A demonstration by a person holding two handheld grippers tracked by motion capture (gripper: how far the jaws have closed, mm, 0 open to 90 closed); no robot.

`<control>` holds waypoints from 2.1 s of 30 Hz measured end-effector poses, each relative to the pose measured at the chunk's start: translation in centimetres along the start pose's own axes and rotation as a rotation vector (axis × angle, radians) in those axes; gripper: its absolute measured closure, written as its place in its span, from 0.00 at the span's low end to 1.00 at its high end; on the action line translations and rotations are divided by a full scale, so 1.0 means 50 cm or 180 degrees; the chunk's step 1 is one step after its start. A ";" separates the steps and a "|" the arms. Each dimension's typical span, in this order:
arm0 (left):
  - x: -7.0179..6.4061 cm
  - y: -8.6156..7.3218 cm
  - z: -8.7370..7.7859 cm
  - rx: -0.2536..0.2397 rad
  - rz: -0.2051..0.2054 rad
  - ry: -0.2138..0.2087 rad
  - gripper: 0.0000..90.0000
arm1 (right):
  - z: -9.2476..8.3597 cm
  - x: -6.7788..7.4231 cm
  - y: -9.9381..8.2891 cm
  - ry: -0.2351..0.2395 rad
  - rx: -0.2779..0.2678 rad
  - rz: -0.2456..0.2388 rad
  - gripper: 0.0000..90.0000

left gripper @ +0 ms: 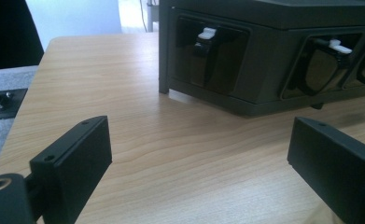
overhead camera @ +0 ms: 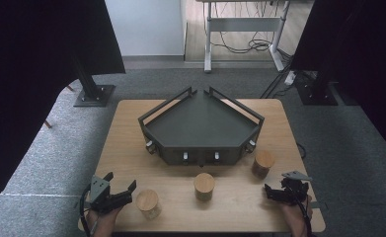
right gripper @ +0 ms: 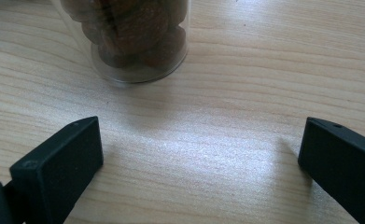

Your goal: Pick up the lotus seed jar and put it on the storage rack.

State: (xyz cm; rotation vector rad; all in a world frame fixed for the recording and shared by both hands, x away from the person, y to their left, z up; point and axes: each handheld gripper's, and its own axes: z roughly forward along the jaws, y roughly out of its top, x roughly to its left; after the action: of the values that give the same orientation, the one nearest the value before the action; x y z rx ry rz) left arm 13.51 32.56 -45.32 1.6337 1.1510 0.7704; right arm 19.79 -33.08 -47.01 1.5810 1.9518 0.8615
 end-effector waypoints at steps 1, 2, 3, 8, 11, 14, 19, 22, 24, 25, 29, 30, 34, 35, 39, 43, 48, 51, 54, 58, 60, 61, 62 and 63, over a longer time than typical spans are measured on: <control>-0.001 0.000 0.000 -0.0002 0.0010 -0.0015 0.07 | 0.000 0.000 0.000 0.0001 0.0000 0.0000 0.00; -0.001 0.000 0.000 -0.0002 0.0010 -0.0015 0.07 | 0.000 0.000 0.000 0.0001 0.0000 0.0000 0.00; -0.004 0.001 -0.001 -0.0005 0.0033 -0.0029 0.07 | 0.000 0.000 0.000 0.0002 -0.0001 -0.0002 0.00; -0.012 0.001 -0.002 -0.0011 0.0068 -0.0072 0.07 | 0.000 0.000 0.000 0.0004 -0.0002 -0.0005 0.00; -0.017 0.001 -0.002 -0.0010 0.0084 -0.0098 0.07 | 0.000 0.000 0.000 0.0006 -0.0002 -0.0008 0.00; -0.020 0.001 -0.003 -0.0005 0.0098 -0.0123 0.07 | 0.000 0.000 0.000 0.0007 -0.0002 -0.0010 0.00; -0.025 0.000 -0.003 -0.0008 0.0118 -0.0162 0.07 | 0.000 0.000 0.000 0.0008 -0.0003 -0.0012 0.00; -0.029 -0.001 -0.003 -0.0006 0.0139 -0.0193 0.07 | 0.000 0.000 0.000 0.0008 -0.0002 -0.0013 0.00; -0.030 -0.001 -0.003 -0.0005 0.0142 -0.0199 0.07 | 0.000 0.000 0.000 0.0009 -0.0002 -0.0013 0.00; -0.032 -0.002 -0.004 -0.0010 0.0146 -0.0212 0.07 | 0.000 0.000 0.000 0.0009 -0.0002 -0.0014 0.00; -0.034 -0.003 -0.005 -0.0018 0.0147 -0.0237 0.07 | 0.000 -0.001 0.000 0.0009 -0.0002 -0.0014 0.00; -0.036 -0.003 -0.006 -0.0020 0.0155 -0.0248 0.07 | 0.000 0.000 0.000 0.0009 -0.0002 -0.0014 0.00; -0.040 -0.003 -0.006 -0.0024 0.0172 -0.0282 0.07 | 0.000 -0.001 0.000 0.0010 -0.0002 -0.0015 0.00; -0.040 -0.003 -0.006 -0.0024 0.0172 -0.0282 0.07 | 0.000 -0.001 0.000 0.0010 -0.0002 -0.0014 0.00; -0.045 -0.004 -0.007 -0.0024 0.0189 -0.0328 0.07 | 0.000 0.000 0.000 0.0009 -0.0002 -0.0015 0.00; -0.048 -0.005 -0.007 -0.0031 0.0204 -0.0369 0.07 | 0.000 0.000 0.000 0.0009 -0.0002 -0.0015 0.00; -0.053 -0.007 -0.008 -0.0037 0.0224 -0.0419 0.07 | 0.000 0.000 0.000 0.0009 -0.0002 -0.0015 0.00; -0.056 -0.008 -0.007 -0.0035 0.0237 -0.0452 0.07 | 0.000 -0.001 0.000 0.0010 -0.0002 -0.0016 0.00; -0.058 -0.009 -0.007 -0.0034 0.0248 -0.0473 0.07 | 0.000 -0.001 0.000 0.0010 -0.0002 -0.0015 0.00; -0.062 -0.012 -0.007 -0.0033 0.0262 -0.0531 0.07 | 0.000 -0.001 -0.001 0.0008 -0.0004 -0.0023 0.00; -0.063 -0.012 -0.006 -0.0030 0.0264 -0.0544 0.07 | 0.000 -0.001 -0.001 0.0008 -0.0004 -0.0023 0.00; -0.065 -0.013 -0.006 -0.0026 0.0270 -0.0557 0.07 | 0.000 -0.001 -0.001 0.0008 -0.0004 -0.0023 0.00; -0.065 -0.013 -0.006 -0.0026 0.0270 -0.0557 0.07 | 0.000 -0.001 -0.001 0.0008 -0.0004 -0.0024 0.00; -0.067 -0.013 -0.006 -0.0022 0.0273 -0.0567 0.07 | 0.000 -0.001 -0.001 0.0009 -0.0004 -0.0024 0.00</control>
State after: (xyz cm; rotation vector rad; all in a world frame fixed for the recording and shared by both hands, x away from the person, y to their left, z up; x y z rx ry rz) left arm 11.82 29.57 -45.75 1.7179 0.9567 0.6670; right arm 19.78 -33.12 -47.03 1.5715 1.9576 0.8621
